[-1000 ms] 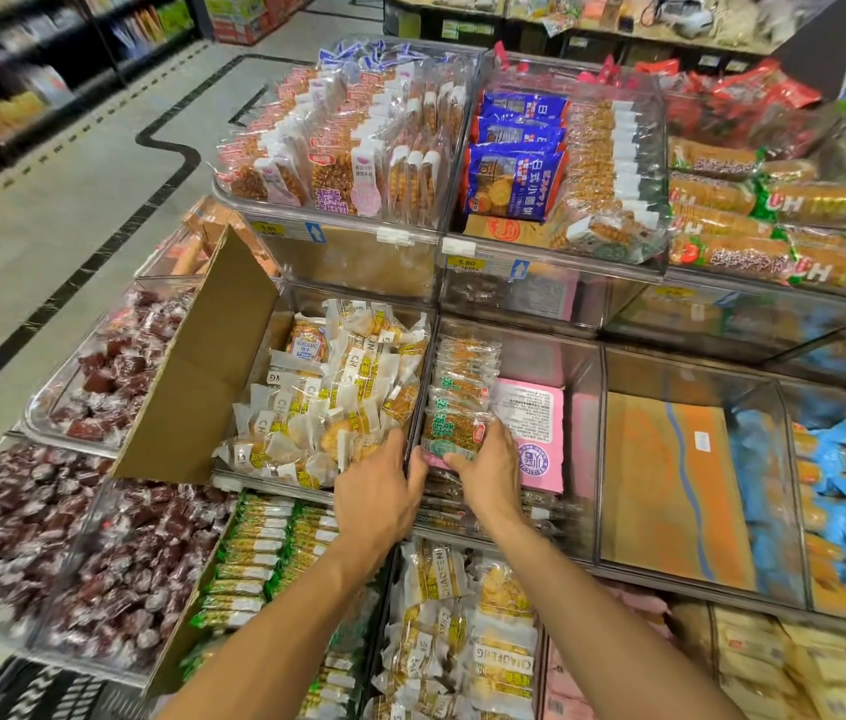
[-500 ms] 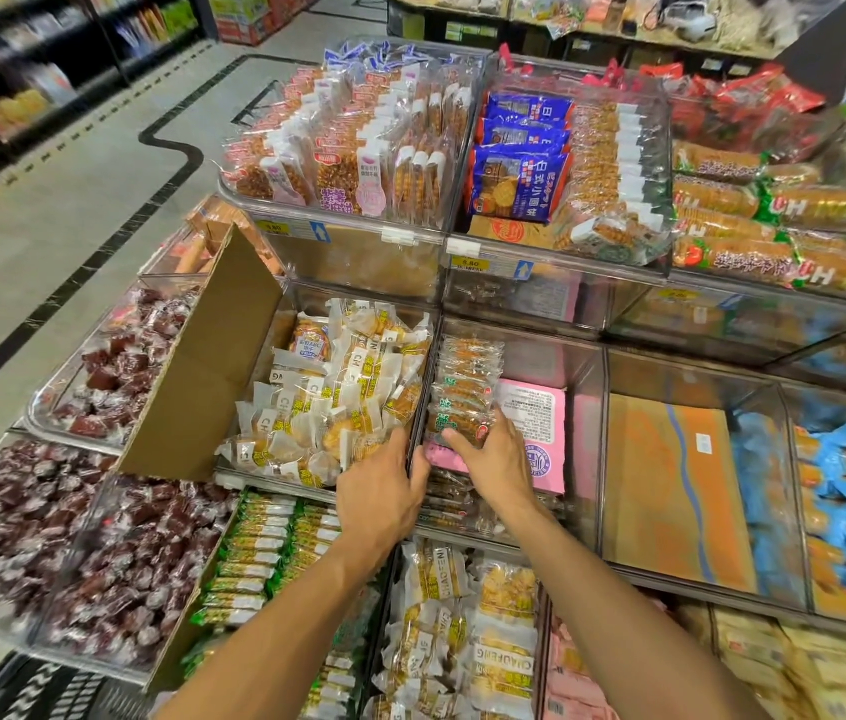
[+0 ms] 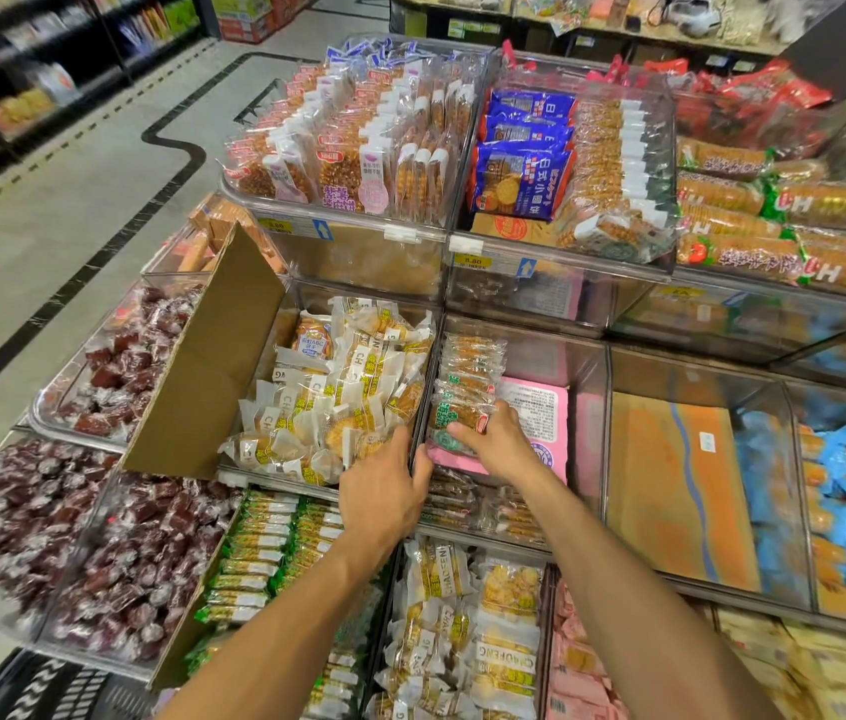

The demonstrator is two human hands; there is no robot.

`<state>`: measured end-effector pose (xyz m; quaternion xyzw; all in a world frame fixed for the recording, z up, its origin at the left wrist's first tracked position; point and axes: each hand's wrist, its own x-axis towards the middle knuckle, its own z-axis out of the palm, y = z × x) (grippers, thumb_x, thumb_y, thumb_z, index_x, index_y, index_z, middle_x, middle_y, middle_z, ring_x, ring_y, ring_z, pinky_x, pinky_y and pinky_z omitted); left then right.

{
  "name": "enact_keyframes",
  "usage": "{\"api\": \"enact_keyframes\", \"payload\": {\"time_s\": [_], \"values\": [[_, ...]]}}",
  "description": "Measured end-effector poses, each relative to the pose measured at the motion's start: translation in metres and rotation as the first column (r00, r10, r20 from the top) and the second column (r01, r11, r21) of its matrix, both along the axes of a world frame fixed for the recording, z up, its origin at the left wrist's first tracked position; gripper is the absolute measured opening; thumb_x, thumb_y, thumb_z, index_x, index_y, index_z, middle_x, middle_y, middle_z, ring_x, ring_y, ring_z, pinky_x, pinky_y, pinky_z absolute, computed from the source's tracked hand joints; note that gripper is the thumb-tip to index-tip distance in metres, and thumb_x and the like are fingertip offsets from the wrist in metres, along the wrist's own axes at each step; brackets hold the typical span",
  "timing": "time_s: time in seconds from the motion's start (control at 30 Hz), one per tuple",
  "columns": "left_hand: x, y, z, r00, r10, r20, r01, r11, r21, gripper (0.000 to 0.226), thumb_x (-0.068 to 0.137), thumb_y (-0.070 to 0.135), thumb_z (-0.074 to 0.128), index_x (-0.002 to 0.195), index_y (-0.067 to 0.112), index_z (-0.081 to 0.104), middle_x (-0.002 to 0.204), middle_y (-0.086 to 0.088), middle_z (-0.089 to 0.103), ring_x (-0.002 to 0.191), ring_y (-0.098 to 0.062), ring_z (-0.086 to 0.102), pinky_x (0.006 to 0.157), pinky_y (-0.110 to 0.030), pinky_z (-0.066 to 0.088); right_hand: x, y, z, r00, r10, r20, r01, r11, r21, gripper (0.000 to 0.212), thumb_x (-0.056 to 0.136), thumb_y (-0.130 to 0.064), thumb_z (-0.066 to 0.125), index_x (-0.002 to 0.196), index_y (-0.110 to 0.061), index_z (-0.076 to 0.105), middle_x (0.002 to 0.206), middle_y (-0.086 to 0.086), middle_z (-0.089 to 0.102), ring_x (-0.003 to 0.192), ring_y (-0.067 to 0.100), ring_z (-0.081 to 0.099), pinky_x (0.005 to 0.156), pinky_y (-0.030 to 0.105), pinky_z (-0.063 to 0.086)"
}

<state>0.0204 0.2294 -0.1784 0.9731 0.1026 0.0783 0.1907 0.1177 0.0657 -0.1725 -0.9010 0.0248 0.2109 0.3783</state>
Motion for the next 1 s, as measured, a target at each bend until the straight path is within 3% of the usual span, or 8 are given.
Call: {"api": "enact_keyframes", "payload": {"time_s": [0.07, 0.13, 0.23, 0.3, 0.47, 0.77, 1.0], "values": [[0.000, 0.000, 0.000, 1.000, 0.000, 0.003, 0.000, 1.000, -0.006, 0.030, 0.107, 0.054, 0.026, 0.102, 0.028, 0.041, 0.060, 0.006, 0.053, 0.048, -0.018, 0.055, 0.048, -0.033, 0.050, 0.004, -0.005, 0.003, 0.998, 0.032, -0.055, -0.031, 0.999, 0.016, 0.111, 0.094, -0.060, 0.066, 0.166, -0.007, 0.001, 0.174, 0.013, 0.005, 0.159, 0.033, 0.013, 0.127, 0.048, 0.021], [0.000, 0.000, 0.000, 1.000, -0.001, -0.002, 0.001, 1.000, -0.008, 0.030, 0.107, 0.055, 0.026, 0.101, 0.029, 0.040, 0.060, 0.005, 0.052, 0.048, -0.018, 0.055, 0.048, -0.034, 0.051, 0.004, -0.008, 0.004, 0.997, 0.043, -0.070, -0.042, 0.999, 0.024, 0.111, 0.092, -0.059, 0.070, 0.165, -0.007, 0.005, 0.173, 0.013, 0.009, 0.159, 0.032, 0.016, 0.127, 0.047, 0.023], [0.000, 0.000, 0.000, 1.000, 0.000, -0.017, 0.000, 1.000, -0.001, 0.031, 0.107, 0.056, 0.025, 0.102, 0.029, 0.040, 0.061, 0.005, 0.054, 0.049, -0.019, 0.057, 0.050, -0.036, 0.053, -0.004, -0.007, 0.002, 0.997, -0.061, 0.047, 0.059, 0.997, 0.039, 0.092, 0.086, -0.051, 0.082, 0.156, -0.014, 0.034, 0.152, 0.005, 0.047, 0.142, 0.028, 0.046, 0.107, 0.038, 0.044], [0.001, 0.000, 0.000, 1.000, -0.003, -0.023, 0.003, 1.000, -0.006, 0.031, 0.106, 0.057, 0.024, 0.102, 0.029, 0.040, 0.062, 0.005, 0.055, 0.050, -0.019, 0.057, 0.050, -0.036, 0.054, -0.013, -0.007, 0.002, 0.984, -0.147, 0.102, 0.137, 0.985, 0.101, 0.086, 0.083, -0.047, 0.086, 0.152, -0.019, 0.042, 0.137, -0.005, 0.055, 0.129, 0.019, 0.055, 0.096, 0.031, 0.044], [0.000, -0.001, 0.002, 1.000, -0.011, -0.027, 0.010, 1.000, -0.013, 0.034, 0.105, 0.058, 0.020, 0.101, 0.029, 0.039, 0.062, 0.005, 0.056, 0.050, -0.019, 0.057, 0.050, -0.036, 0.054, -0.024, -0.011, -0.004, 0.982, -0.163, 0.096, 0.151, 0.981, 0.126, 0.098, 0.077, -0.049, 0.090, 0.156, -0.022, 0.038, 0.149, 0.001, 0.056, 0.131, 0.020, 0.057, 0.105, 0.038, 0.048], [-0.002, -0.002, 0.012, 0.997, -0.011, -0.075, 0.010, 1.000, -0.023, 0.032, 0.105, 0.057, 0.022, 0.104, 0.030, 0.040, 0.062, 0.005, 0.056, 0.050, -0.020, 0.058, 0.051, -0.037, 0.055, -0.027, -0.012, 0.010, 0.986, -0.147, 0.084, 0.141, 0.987, 0.072, 0.095, 0.076, -0.059, 0.086, 0.152, -0.024, 0.042, 0.147, 0.001, 0.059, 0.129, 0.020, 0.059, 0.107, 0.045, 0.050], [0.003, -0.002, 0.043, 0.967, -0.114, -0.228, 0.108, 0.993, -0.039, 0.033, 0.110, 0.047, 0.031, 0.113, 0.018, 0.045, 0.082, 0.001, 0.063, 0.067, -0.021, 0.062, 0.062, -0.038, 0.056, -0.034, -0.034, 0.047, 0.986, -0.114, 0.119, 0.114, 0.993, 0.003, 0.091, 0.085, -0.065, 0.075, 0.156, -0.021, 0.038, 0.153, 0.006, 0.053, 0.132, 0.025, 0.058, 0.108, 0.047, 0.050]]}}
